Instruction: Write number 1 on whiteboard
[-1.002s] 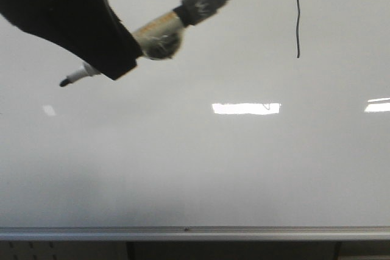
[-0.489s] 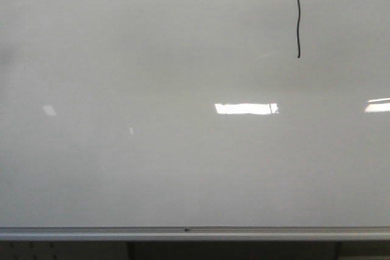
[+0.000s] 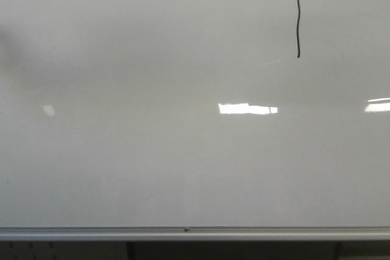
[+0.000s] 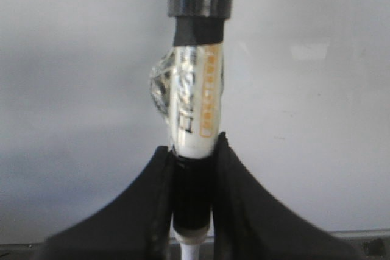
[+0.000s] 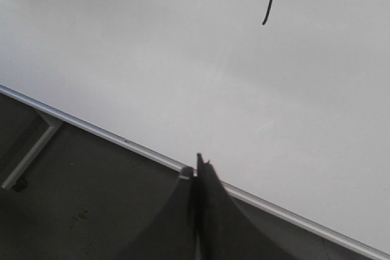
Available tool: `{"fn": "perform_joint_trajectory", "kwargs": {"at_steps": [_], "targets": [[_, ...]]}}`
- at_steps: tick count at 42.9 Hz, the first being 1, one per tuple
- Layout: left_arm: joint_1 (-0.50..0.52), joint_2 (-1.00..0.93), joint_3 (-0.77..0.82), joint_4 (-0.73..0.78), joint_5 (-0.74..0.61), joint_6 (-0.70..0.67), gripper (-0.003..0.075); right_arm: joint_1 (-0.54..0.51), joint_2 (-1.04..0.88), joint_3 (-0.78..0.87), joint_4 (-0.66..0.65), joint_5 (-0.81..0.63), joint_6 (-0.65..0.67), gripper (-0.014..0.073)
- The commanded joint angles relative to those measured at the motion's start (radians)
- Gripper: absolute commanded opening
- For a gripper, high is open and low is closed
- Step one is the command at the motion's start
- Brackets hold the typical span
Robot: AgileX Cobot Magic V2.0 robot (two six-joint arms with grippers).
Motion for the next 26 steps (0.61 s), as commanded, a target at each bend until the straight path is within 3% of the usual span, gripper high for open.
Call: {"fn": "perform_joint_trajectory", "kwargs": {"at_steps": [1, 16, 19, 26], "targets": [[0.003, -0.008, -0.026, -0.045, -0.108, -0.010, -0.0020, -0.006, -0.003, -0.024, 0.024, -0.071, 0.005, -0.0089], [0.001, 0.094, -0.026, -0.065, -0.165, -0.010, -0.0008, -0.006, -0.003, -0.024, 0.024, -0.082, 0.006, -0.0089], [-0.001, 0.106, -0.026, -0.065, -0.170, -0.005, 0.0044, -0.006, -0.003, -0.024, 0.024, -0.083, 0.006, -0.0089], [-0.011, 0.119, -0.026, -0.065, -0.180, -0.006, 0.0247, -0.006, -0.003, -0.024, 0.024, -0.083, 0.006, -0.0089]]}}
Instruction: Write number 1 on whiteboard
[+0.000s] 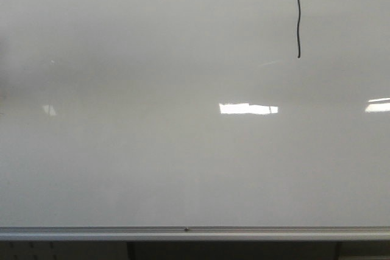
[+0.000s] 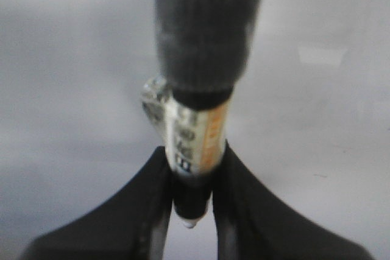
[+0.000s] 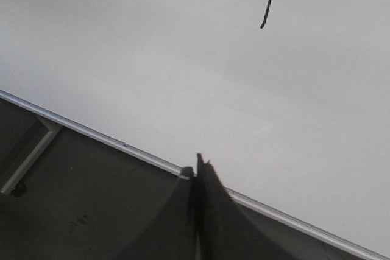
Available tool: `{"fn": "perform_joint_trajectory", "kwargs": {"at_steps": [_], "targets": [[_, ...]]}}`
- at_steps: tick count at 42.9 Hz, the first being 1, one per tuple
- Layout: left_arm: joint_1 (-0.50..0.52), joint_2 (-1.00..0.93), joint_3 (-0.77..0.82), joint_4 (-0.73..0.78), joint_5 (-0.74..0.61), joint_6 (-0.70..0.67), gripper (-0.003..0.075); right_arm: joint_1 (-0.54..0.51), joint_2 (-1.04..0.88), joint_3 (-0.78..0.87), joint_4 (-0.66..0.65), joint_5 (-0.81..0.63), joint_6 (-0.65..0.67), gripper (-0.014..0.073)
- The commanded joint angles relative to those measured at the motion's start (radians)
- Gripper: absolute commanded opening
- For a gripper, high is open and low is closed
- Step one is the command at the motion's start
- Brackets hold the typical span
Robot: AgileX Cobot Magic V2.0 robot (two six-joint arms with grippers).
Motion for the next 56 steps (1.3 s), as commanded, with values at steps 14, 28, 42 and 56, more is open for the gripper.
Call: {"fn": "perform_joint_trajectory", "kwargs": {"at_steps": [14, 28, 42, 56], "targets": [[-0.005, -0.101, -0.024, 0.026, 0.016, -0.010, 0.0519, -0.006, -0.003, -0.024, 0.024, -0.071, 0.002, -0.0089], [-0.005, -0.377, 0.056, 0.021, 0.034, -0.012, 0.0238, -0.006, -0.003, -0.024, 0.002, -0.220, 0.078, -0.0089], [-0.093, -0.676, 0.257, 0.008, -0.165, -0.001, -0.0020, -0.006, -0.053, 0.056, 0.007, -0.455, 0.125, -0.0089], [-0.299, -0.949, 0.432, 0.008, -0.229, -0.001, -0.0020, -0.006, -0.267, 0.256, 0.013, -0.562, 0.125, -0.0089]]}}
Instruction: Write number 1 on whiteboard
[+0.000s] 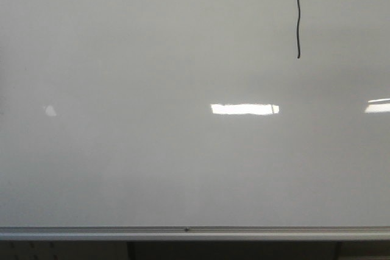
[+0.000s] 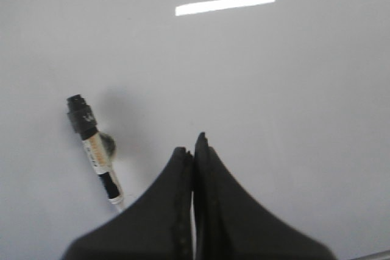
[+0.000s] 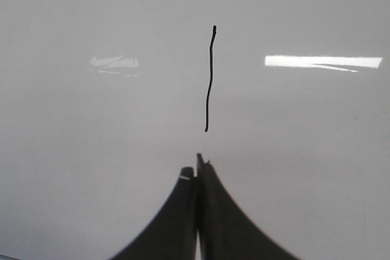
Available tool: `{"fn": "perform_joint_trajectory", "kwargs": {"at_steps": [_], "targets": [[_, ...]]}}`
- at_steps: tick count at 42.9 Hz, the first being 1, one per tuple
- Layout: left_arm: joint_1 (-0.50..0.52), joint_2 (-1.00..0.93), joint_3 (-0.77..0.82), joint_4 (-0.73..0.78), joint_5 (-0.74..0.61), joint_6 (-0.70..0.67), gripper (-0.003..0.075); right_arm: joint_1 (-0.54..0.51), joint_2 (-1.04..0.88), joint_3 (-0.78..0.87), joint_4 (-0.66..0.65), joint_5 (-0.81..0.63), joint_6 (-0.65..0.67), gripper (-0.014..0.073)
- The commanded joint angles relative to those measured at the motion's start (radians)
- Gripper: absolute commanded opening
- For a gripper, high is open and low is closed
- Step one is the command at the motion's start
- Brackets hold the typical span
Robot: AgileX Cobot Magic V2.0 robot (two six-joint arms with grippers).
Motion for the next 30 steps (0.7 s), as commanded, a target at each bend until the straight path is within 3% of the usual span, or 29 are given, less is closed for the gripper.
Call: {"fn": "perform_joint_trajectory", "kwargs": {"at_steps": [1, 15, 30], "targets": [[-0.055, -0.080, 0.030, -0.019, -0.103, 0.000, -0.0020, -0.006, -0.064, 0.018, 0.013, -0.101, 0.002, -0.0089], [-0.121, -0.296, 0.181, -0.044, -0.186, 0.000, -0.0020, -0.006, -0.187, 0.077, 0.013, -0.100, 0.002, -0.0089], [-0.121, -0.313, 0.183, -0.044, -0.184, 0.000, -0.0020, -0.006, -0.187, 0.077, 0.013, -0.079, 0.002, -0.0089]]}}
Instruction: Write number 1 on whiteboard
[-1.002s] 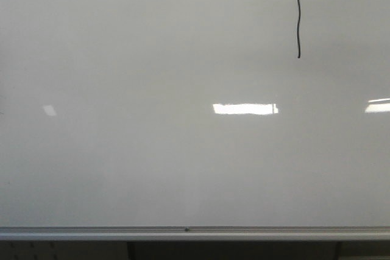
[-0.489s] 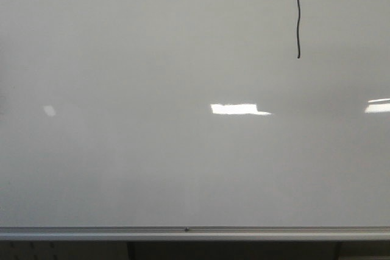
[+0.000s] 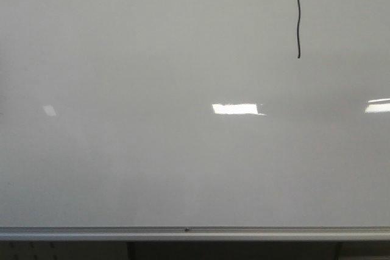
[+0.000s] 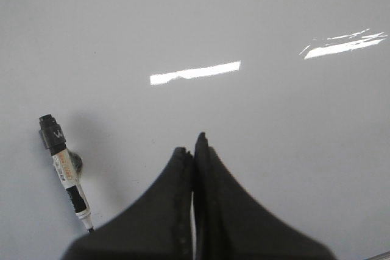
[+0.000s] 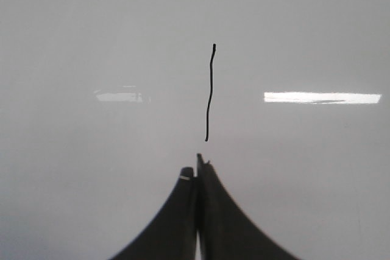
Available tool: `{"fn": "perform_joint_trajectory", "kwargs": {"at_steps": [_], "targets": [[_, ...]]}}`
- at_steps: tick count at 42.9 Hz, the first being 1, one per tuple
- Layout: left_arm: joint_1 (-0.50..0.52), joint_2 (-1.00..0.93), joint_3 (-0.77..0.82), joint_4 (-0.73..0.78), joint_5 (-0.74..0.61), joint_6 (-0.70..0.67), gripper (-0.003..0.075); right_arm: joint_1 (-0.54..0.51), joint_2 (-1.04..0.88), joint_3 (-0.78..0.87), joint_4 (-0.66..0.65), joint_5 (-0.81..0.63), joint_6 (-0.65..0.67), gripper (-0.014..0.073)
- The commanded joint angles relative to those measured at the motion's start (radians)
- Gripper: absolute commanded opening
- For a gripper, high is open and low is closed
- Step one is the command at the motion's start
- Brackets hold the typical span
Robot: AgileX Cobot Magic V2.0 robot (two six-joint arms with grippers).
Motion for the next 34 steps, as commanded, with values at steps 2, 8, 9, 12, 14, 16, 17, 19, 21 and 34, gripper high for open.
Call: {"fn": "perform_joint_trajectory", "kwargs": {"at_steps": [2, 8, 9, 12, 14, 16, 17, 19, 21, 34], "targets": [[-0.007, 0.002, -0.029, -0.012, -0.080, 0.000, -0.0020, -0.006, 0.006, -0.025, 0.011, -0.065, 0.002, -0.0089], [-0.007, 0.002, -0.029, -0.012, -0.080, 0.000, -0.0020, -0.006, 0.006, -0.025, 0.011, -0.065, 0.002, -0.0089], [-0.007, 0.002, -0.029, -0.012, -0.080, 0.000, -0.0020, -0.006, 0.006, -0.025, 0.011, -0.065, 0.002, -0.0089], [-0.007, 0.002, -0.029, -0.012, -0.080, 0.000, -0.0020, -0.006, 0.006, -0.025, 0.011, -0.065, 0.002, -0.0089], [-0.007, 0.002, -0.029, -0.012, -0.080, 0.000, -0.0020, -0.006, 0.006, -0.025, 0.011, -0.065, 0.002, -0.0089], [-0.007, 0.002, -0.029, -0.012, -0.080, 0.000, -0.0020, -0.006, 0.006, -0.025, 0.011, -0.065, 0.002, -0.0089], [-0.007, 0.002, -0.029, -0.012, -0.080, 0.000, -0.0020, -0.006, 0.006, -0.025, 0.011, -0.065, 0.002, -0.0089], [-0.007, 0.002, -0.029, -0.012, -0.080, 0.000, -0.0020, -0.006, 0.006, -0.025, 0.011, -0.065, 0.002, -0.0089], [-0.007, 0.002, -0.029, -0.012, -0.080, 0.000, -0.0020, -0.006, 0.006, -0.025, 0.011, -0.065, 0.002, -0.0089], [-0.007, -0.092, 0.034, 0.242, -0.082, -0.245, -0.0020, -0.005, 0.006, -0.025, 0.011, -0.066, 0.002, -0.0089]]}}
